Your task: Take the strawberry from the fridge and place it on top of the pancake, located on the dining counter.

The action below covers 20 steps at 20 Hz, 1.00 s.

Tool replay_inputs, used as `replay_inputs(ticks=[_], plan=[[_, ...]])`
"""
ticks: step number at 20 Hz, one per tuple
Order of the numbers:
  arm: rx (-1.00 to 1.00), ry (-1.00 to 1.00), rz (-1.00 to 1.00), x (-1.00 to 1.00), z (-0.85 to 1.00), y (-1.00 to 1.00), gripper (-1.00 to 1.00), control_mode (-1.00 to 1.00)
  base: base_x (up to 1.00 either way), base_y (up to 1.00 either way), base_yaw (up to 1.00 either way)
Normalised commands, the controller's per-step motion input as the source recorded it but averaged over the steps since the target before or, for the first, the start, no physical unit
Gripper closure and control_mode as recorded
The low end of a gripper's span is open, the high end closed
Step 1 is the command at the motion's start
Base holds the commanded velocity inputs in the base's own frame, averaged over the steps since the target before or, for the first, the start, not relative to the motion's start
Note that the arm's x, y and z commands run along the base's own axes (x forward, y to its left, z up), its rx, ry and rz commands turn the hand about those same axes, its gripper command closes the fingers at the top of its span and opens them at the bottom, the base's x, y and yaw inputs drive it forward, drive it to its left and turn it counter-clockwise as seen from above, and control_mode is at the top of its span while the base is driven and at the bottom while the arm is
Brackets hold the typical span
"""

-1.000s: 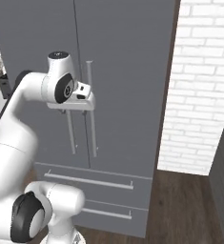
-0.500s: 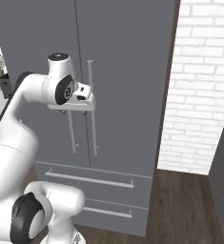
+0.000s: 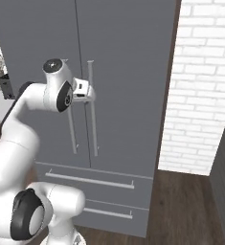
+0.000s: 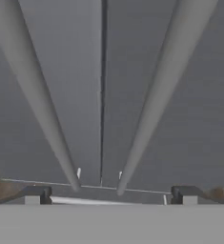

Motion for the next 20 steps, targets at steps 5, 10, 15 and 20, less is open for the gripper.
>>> replay_inputs(ticks=[5, 10, 15, 20], plan=[[0.01, -0.28, 0.01, 0.41, 0.05, -0.27, -1.0, -1.0, 0.0, 0.0, 0.0], [0.03, -0.01, -0.06, 0.31, 0.01, -0.03, -1.0, -1.0, 0.0, 0.0, 0.0], [0.0, 0.03, -0.01, 0.31, 0.0, -0.18, -1.0, -1.0, 0.0, 0.0, 0.0], [0.0, 0.01, -0.01, 0.35, 0.0, -0.05, -1.0, -1.0, 0.0, 0.0, 0.0]])
